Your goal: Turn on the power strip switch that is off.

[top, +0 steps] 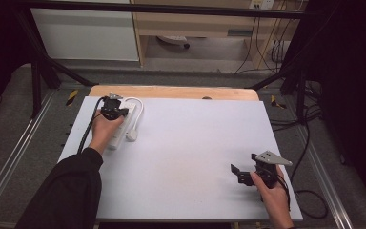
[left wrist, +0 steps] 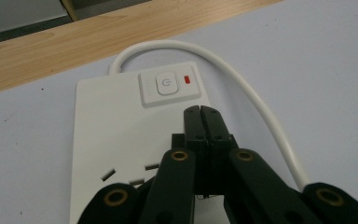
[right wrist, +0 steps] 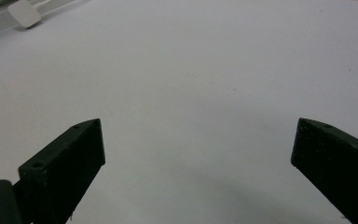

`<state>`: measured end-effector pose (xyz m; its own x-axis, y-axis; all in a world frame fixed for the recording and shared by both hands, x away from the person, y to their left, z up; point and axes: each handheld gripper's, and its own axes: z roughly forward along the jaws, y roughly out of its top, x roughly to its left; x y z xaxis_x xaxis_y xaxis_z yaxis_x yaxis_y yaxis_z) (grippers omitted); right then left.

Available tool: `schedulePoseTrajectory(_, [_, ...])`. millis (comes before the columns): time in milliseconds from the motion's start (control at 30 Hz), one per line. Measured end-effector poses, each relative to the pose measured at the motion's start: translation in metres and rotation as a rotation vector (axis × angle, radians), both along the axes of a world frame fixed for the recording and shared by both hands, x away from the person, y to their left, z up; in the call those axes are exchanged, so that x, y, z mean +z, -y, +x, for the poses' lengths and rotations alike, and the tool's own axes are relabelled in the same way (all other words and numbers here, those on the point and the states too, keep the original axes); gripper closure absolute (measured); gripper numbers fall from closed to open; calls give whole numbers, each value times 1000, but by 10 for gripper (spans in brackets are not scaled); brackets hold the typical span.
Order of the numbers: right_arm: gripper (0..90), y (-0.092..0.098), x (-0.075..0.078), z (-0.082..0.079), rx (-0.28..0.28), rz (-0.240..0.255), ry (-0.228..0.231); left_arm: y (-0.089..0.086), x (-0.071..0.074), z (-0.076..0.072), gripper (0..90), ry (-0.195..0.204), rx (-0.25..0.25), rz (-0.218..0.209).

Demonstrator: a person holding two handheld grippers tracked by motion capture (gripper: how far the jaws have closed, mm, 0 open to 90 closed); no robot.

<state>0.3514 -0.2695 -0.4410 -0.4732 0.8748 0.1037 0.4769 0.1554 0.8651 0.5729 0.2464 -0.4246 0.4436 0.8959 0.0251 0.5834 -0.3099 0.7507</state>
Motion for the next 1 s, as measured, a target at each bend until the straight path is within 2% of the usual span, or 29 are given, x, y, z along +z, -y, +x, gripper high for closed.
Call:
schedulePoseTrajectory(267, [32,0,-1,1,6,-5,-4,-1,0,2,900,-10,0,-9])
schedulePoseTrajectory(300, [32,0,-1,0,5,-4,-5,0,-1,2,900,-27,-1,4])
schedulePoseTrajectory(333, [32,0,-1,0,5,-4,-5,0,-1,2,900,-16,-5,6])
schedulePoseTrajectory(467, [32,0,-1,0,2,0,-5,-1,0,4,900,-32,5,-8])
schedulePoseTrajectory(1000, [31,0,-1,0,3,0,-6,-2,-3,5,900,-13,2,-23])
